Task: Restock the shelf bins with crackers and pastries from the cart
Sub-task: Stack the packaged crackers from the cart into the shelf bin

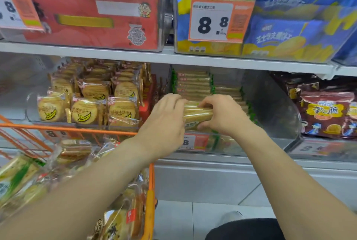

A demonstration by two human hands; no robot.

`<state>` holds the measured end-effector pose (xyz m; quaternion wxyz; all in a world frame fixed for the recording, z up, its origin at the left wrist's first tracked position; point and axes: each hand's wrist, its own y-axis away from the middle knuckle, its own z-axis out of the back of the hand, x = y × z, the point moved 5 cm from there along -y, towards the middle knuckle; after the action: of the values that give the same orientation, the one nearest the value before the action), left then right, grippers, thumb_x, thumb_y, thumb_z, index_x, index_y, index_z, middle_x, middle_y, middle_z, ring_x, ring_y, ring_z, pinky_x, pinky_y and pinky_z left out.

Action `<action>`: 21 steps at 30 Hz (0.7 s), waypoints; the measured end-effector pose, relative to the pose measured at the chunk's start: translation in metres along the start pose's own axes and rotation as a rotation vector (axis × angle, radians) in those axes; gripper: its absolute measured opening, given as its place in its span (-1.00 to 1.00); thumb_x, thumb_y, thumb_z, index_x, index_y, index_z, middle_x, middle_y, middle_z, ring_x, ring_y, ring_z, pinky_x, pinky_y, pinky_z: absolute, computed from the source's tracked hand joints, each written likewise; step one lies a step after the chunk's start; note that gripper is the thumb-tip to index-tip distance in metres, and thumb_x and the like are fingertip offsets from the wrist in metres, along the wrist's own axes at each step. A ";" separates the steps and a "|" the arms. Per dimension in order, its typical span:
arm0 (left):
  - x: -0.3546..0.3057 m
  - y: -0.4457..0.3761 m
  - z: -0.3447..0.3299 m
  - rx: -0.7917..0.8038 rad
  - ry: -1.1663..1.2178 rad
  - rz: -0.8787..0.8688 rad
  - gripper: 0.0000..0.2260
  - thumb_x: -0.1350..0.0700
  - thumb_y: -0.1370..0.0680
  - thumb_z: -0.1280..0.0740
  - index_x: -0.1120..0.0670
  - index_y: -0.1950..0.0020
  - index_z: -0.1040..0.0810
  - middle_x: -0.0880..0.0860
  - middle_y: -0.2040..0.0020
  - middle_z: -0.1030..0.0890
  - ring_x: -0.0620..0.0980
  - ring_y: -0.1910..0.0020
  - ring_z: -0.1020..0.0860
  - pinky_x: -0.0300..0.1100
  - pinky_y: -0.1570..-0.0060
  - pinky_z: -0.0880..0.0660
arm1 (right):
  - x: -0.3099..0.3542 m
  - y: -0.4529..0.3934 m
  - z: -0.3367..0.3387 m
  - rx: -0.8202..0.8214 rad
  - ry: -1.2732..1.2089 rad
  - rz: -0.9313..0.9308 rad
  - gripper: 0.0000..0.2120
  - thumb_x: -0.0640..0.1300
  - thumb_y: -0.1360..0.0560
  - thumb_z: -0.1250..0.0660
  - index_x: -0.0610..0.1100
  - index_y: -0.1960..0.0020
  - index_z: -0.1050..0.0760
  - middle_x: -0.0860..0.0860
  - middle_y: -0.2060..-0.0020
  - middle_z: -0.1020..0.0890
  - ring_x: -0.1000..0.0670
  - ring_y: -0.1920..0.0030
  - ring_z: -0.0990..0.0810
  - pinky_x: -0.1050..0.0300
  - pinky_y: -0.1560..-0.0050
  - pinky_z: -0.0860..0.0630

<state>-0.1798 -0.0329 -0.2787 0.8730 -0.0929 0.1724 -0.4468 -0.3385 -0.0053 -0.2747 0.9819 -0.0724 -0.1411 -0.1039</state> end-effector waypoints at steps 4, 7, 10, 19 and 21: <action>-0.010 -0.014 -0.024 0.173 -0.273 -0.021 -0.34 0.18 -0.54 -0.18 0.28 -0.58 0.02 0.27 -0.58 0.02 0.24 -0.58 0.09 0.08 -0.55 0.14 | -0.013 -0.003 -0.004 -0.004 -0.093 -0.189 0.08 0.24 -0.10 -0.67 0.00 -0.50 -0.30 -0.14 -0.38 -0.32 -0.20 -0.43 -0.25 -0.14 -0.43 -0.34; -0.012 -0.026 -0.037 0.232 -0.300 0.008 -0.36 0.10 -0.61 -0.09 0.27 -0.59 0.13 0.28 -0.59 0.09 0.24 -0.58 0.14 0.10 -0.55 0.14 | -0.031 0.000 -0.009 0.086 -0.366 -0.315 0.18 0.24 -0.13 -0.66 -0.09 -0.56 -0.15 -0.06 -0.43 -0.36 -0.13 -0.43 -0.36 0.00 -0.37 -0.38; -0.012 -0.039 -0.046 0.263 -0.258 0.041 -0.40 0.03 -0.66 -0.02 0.24 -0.60 0.15 0.29 -0.59 0.10 0.25 -0.58 0.13 0.12 -0.54 0.12 | -0.040 0.006 -0.021 0.199 -0.554 -0.377 -0.04 0.09 -0.32 -0.63 -0.16 -0.54 -0.20 0.06 -0.34 -0.46 -0.05 -0.38 -0.45 0.09 -0.36 -0.39; -0.011 -0.056 -0.057 0.382 -0.239 0.008 -0.31 -0.28 -0.57 0.03 -0.04 -0.62 0.12 0.18 -0.60 -0.04 0.29 -0.55 -0.01 0.27 -0.49 0.09 | -0.024 0.002 -0.031 0.152 -1.215 -0.429 -0.61 -0.36 -0.42 -0.31 -0.18 -0.24 -0.47 0.05 -0.06 -0.58 0.02 -0.12 -0.51 0.03 -0.16 -0.44; -0.012 -0.057 -0.059 0.341 -0.214 -0.026 -0.27 -0.34 -0.53 0.09 0.00 -0.62 0.07 0.16 -0.60 -0.05 0.18 -0.58 0.01 0.25 -0.50 0.10 | -0.018 0.001 -0.032 0.075 -1.353 -0.477 -0.72 -0.21 -0.25 -0.33 -0.14 0.04 -0.58 -0.03 -0.10 -0.63 -0.05 -0.19 -0.54 -0.04 -0.22 -0.42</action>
<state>-0.2513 -0.0562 -0.3122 0.8836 0.0073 -0.0007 -0.4681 -0.3469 -0.0069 -0.3104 0.6318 -0.0542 -0.7341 -0.2429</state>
